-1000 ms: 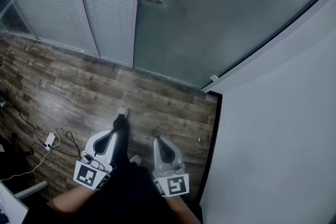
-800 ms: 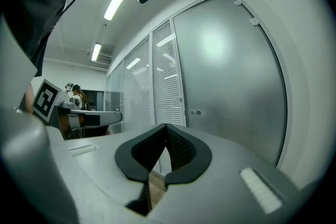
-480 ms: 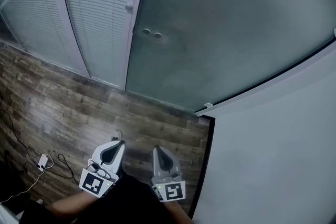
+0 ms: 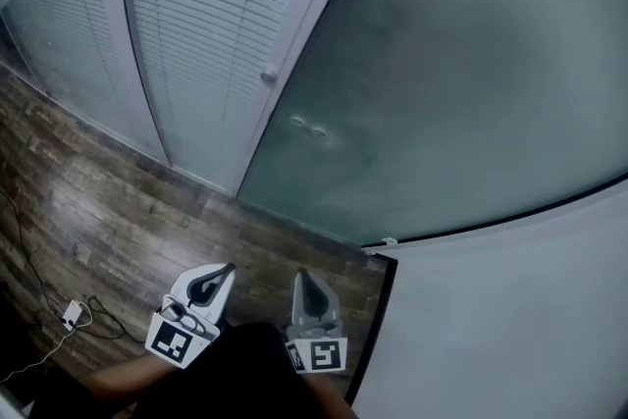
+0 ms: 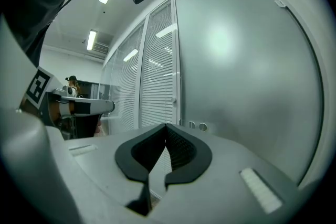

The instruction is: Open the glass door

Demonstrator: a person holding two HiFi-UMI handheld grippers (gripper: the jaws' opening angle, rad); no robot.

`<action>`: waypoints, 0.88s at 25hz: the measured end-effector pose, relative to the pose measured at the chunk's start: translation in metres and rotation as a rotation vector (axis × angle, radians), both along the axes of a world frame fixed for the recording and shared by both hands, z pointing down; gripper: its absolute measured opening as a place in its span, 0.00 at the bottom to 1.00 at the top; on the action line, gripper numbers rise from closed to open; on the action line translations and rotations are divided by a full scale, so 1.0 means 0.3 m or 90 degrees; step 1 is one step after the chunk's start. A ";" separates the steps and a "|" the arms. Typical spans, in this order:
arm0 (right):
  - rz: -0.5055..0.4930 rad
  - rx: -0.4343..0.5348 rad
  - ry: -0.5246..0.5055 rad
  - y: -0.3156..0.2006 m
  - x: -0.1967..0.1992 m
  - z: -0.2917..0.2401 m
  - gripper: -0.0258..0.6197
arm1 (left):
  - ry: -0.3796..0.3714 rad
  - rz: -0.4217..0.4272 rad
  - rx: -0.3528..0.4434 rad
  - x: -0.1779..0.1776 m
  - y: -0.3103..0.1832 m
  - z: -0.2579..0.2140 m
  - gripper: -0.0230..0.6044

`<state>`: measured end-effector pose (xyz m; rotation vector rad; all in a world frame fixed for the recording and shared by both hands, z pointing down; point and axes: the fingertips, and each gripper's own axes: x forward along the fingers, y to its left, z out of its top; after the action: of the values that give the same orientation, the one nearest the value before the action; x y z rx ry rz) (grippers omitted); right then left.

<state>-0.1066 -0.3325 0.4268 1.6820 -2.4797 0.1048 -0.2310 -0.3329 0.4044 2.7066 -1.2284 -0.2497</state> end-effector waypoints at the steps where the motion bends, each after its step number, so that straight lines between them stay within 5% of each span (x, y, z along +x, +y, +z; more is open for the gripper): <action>1: 0.001 0.000 -0.001 -0.036 -0.003 0.003 0.04 | -0.005 -0.001 -0.002 -0.006 -0.025 0.005 0.04; 10: -0.015 -0.003 0.003 -0.320 0.006 0.019 0.04 | -0.012 -0.049 -0.022 0.005 -0.187 -0.013 0.04; 22: -0.015 -0.078 -0.008 -0.750 0.075 0.217 0.17 | -0.039 -0.152 -0.025 -0.033 -0.330 -0.031 0.04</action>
<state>-0.0841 -0.5574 0.4919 1.6078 -2.4475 0.2602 -0.2409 -0.4319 0.3950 2.5503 -1.5583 -0.1709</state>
